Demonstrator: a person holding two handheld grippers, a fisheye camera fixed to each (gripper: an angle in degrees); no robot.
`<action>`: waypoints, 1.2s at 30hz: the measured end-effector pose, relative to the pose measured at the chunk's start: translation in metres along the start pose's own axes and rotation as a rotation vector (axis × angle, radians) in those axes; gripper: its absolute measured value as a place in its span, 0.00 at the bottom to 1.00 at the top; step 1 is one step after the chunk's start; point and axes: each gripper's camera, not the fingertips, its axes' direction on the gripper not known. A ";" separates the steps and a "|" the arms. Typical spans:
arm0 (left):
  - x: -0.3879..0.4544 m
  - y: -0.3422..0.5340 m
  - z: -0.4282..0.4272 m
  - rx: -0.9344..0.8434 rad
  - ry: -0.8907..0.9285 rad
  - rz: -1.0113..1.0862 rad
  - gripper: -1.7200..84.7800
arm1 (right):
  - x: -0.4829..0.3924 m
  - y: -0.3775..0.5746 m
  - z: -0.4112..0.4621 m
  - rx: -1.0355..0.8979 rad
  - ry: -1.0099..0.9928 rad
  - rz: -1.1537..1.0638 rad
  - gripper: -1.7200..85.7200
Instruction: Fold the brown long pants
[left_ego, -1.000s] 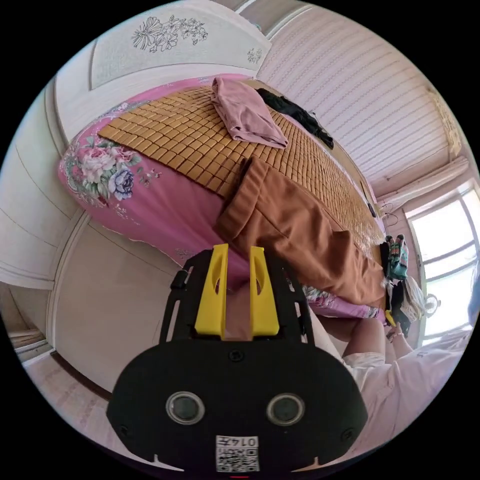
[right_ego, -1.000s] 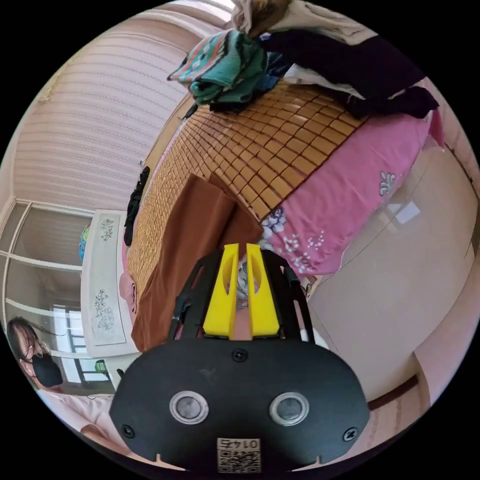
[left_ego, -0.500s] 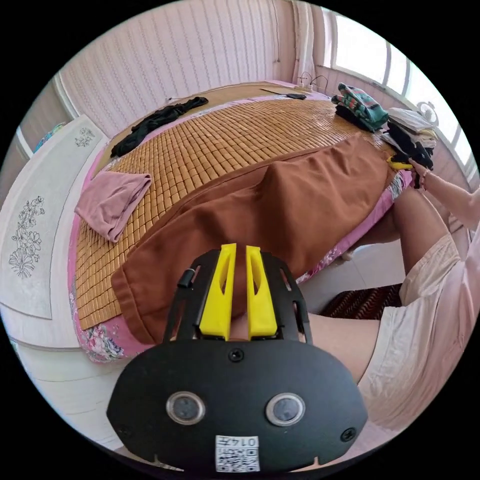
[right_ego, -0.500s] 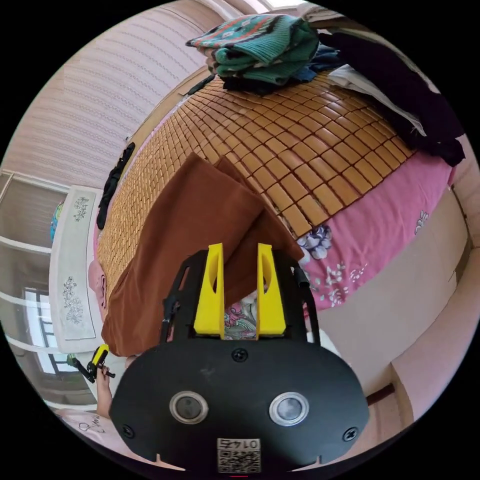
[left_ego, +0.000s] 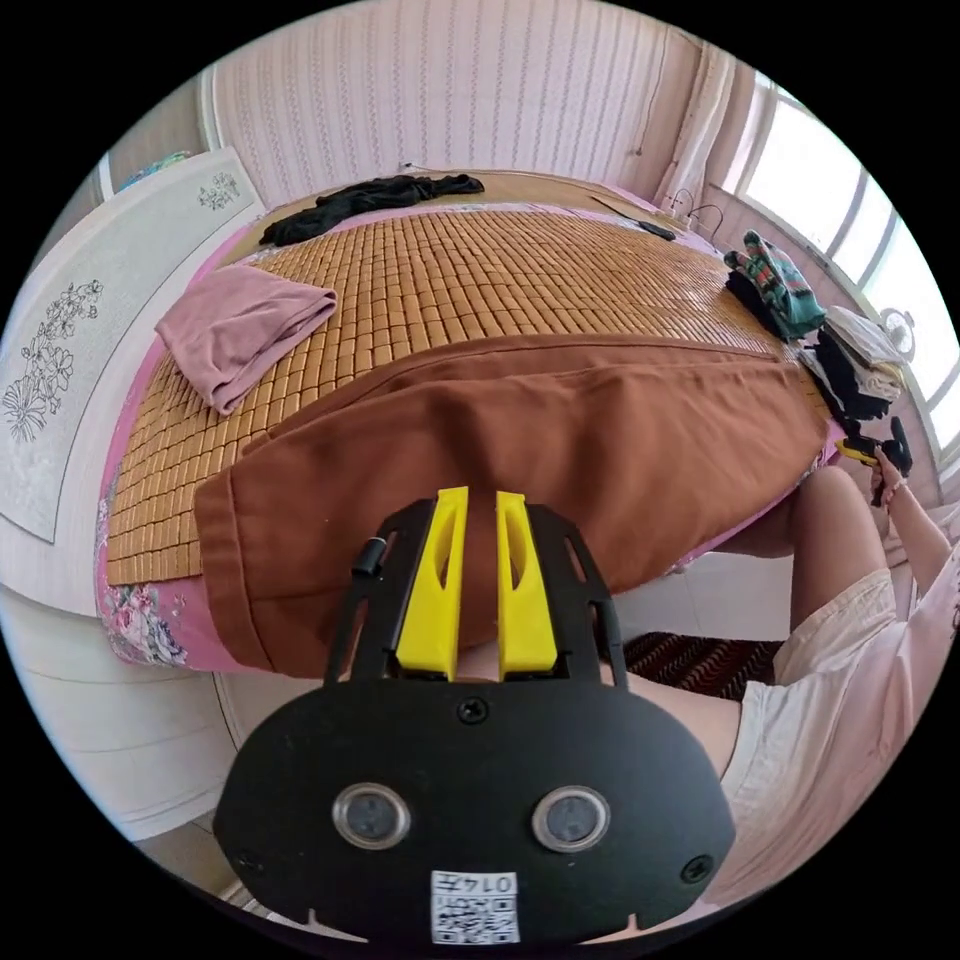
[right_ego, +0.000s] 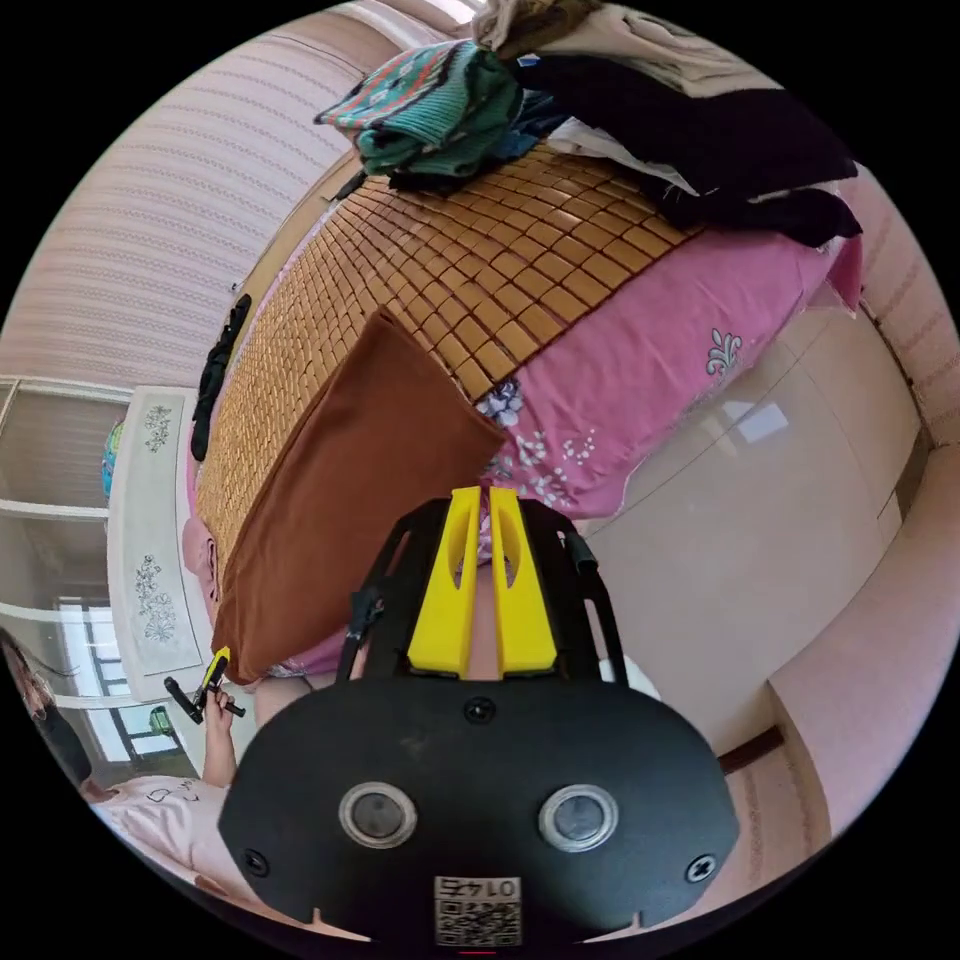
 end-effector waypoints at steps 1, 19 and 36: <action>-0.013 0.002 -0.002 0.007 -0.017 -0.045 0.09 | -0.010 -0.001 -0.006 0.028 0.035 -0.036 0.04; -0.192 -0.006 0.027 -0.060 -0.212 -0.530 0.23 | -0.148 -0.115 0.069 -0.045 0.351 -0.278 0.13; -0.147 0.021 -0.068 0.183 -0.185 -0.248 0.04 | -0.181 -0.069 -0.020 0.066 0.150 -0.463 0.03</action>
